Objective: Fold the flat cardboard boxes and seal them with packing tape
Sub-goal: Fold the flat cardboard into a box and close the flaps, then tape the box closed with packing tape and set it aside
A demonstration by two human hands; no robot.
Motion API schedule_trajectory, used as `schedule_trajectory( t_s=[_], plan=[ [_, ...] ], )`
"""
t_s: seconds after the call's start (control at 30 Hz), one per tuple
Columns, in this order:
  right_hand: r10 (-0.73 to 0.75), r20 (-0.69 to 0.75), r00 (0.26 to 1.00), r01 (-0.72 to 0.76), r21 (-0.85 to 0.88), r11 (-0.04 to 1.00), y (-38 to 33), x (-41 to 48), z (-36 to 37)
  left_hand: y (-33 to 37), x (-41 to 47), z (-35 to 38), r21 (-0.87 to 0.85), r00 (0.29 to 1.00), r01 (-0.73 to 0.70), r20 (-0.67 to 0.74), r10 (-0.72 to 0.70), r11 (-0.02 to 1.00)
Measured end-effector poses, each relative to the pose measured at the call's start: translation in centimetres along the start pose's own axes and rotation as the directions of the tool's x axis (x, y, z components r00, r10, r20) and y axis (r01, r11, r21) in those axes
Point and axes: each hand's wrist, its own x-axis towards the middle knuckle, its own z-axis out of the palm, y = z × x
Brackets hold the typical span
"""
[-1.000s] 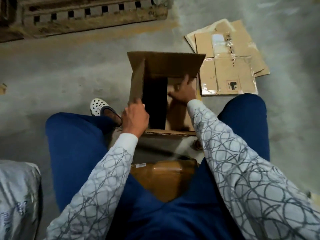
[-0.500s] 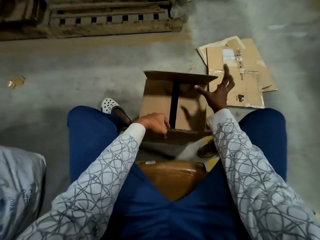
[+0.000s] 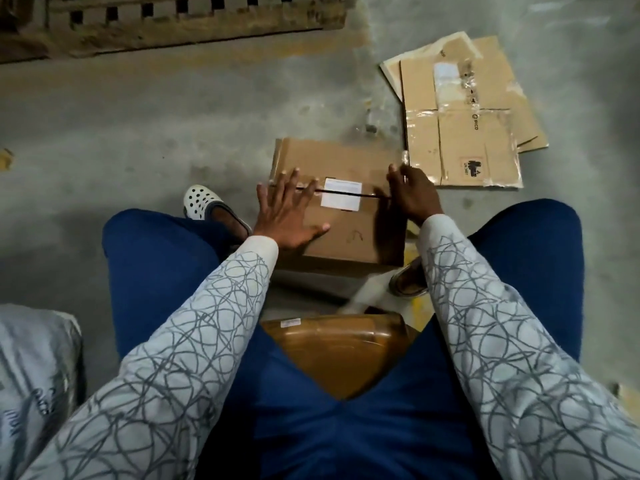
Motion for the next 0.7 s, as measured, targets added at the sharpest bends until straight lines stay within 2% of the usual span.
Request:
schedule_trajectory(
  t_s=[0.07,0.23,0.37,0.53,0.57,0.6,0.63,0.67,0.7],
  plan=[
    [-0.050,-0.052,0.997,0.046,-0.067,0.997,1.6,-1.2,3.3,-0.4,0.0,2.4,-0.054,0.999,0.029,-0.027,-0.030,0.998],
    [-0.099,-0.294,0.951,0.033,-0.224,0.974,2.8,-3.8,8.4,0.7,0.1,4.6,-0.027,0.960,0.079,-0.266,-0.083,0.997],
    [-0.125,-0.332,0.935,0.042,-0.245,0.969,2.4,-2.8,8.2,1.1,0.8,4.5,0.012,0.948,0.128,-0.297,-0.118,0.992],
    [-0.141,-0.345,0.928,0.043,-0.278,0.960,1.9,-2.3,8.4,0.7,1.5,3.8,0.016,0.952,0.079,-0.297,-0.070,0.997],
    [-0.157,-0.321,0.934,0.091,-0.213,0.973,2.0,-2.2,8.2,0.9,1.5,3.9,0.010,0.952,0.093,-0.295,-0.086,0.996],
    [-0.128,-0.303,0.944,0.123,-0.036,0.992,2.3,-1.7,8.0,1.3,1.7,3.8,0.000,0.949,0.119,-0.295,-0.114,0.993],
    [-0.015,-0.301,0.954,0.098,0.263,0.960,2.6,-1.1,7.7,1.8,2.1,3.7,-0.021,0.946,0.148,-0.290,-0.148,0.989],
    [0.199,-0.273,0.941,0.004,0.596,0.803,2.9,-0.6,7.3,2.6,2.5,3.6,-0.046,0.944,0.159,-0.285,-0.165,0.986],
    [0.431,-0.202,0.879,-0.086,0.823,0.562,3.6,0.2,6.8,3.5,2.9,3.5,-0.058,0.947,0.141,-0.283,-0.151,0.988]
  ],
)
